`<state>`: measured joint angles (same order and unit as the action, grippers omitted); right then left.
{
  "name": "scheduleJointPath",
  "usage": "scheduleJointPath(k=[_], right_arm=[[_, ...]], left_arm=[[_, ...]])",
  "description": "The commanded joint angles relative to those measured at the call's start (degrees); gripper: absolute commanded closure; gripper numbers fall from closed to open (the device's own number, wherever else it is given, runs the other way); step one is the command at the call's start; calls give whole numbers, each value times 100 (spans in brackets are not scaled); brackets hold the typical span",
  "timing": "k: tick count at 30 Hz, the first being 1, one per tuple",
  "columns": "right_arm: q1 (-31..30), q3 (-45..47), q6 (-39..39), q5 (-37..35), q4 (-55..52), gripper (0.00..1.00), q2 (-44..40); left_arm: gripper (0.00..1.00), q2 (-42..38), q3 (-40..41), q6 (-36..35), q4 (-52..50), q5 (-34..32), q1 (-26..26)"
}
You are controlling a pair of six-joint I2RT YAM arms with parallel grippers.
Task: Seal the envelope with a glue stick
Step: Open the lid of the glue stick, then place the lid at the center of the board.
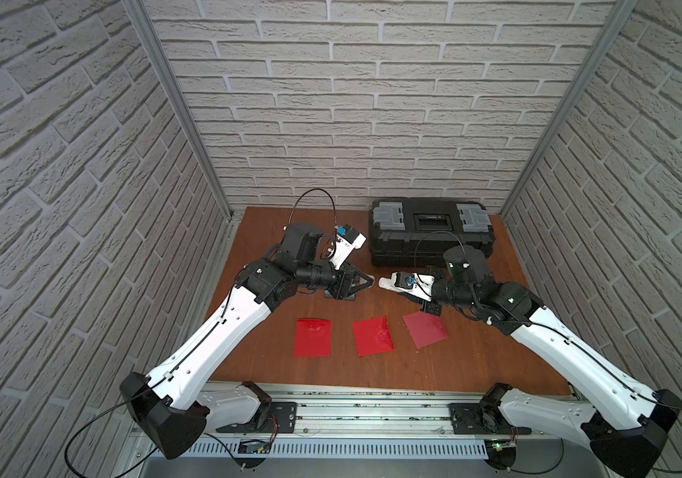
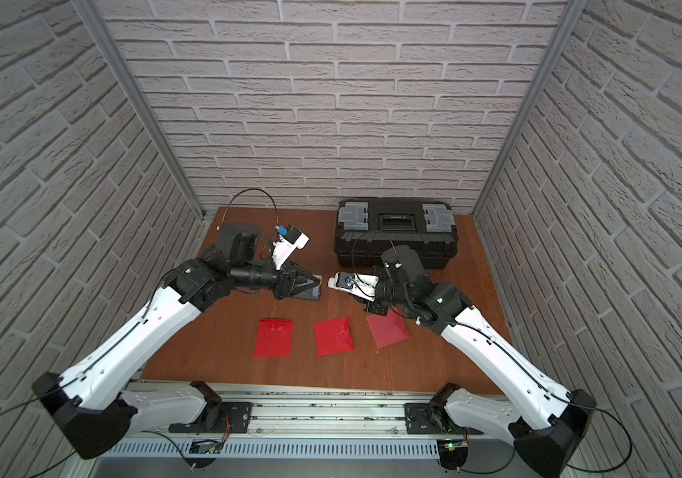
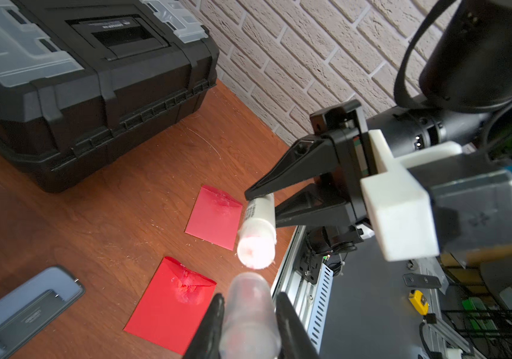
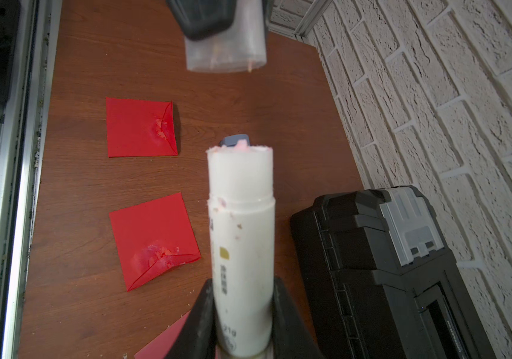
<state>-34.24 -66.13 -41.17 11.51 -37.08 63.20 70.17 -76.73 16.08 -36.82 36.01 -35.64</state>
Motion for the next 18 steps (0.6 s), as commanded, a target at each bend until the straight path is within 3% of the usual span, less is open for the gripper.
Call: scheduleJointPath(k=[1,10,18], right_arm=[[3,39,109,-235,63,97,-63],[-6,187,303,-451,-58,97,-81],[-11,241,263,-499,-120,98,-58]], left_arm=[[97,-35,-103,-174,-360,-527,100],[92,655,-132,-483,-1361,-2725,639],[92,1741,91,-430,-1489,-3724,1423]])
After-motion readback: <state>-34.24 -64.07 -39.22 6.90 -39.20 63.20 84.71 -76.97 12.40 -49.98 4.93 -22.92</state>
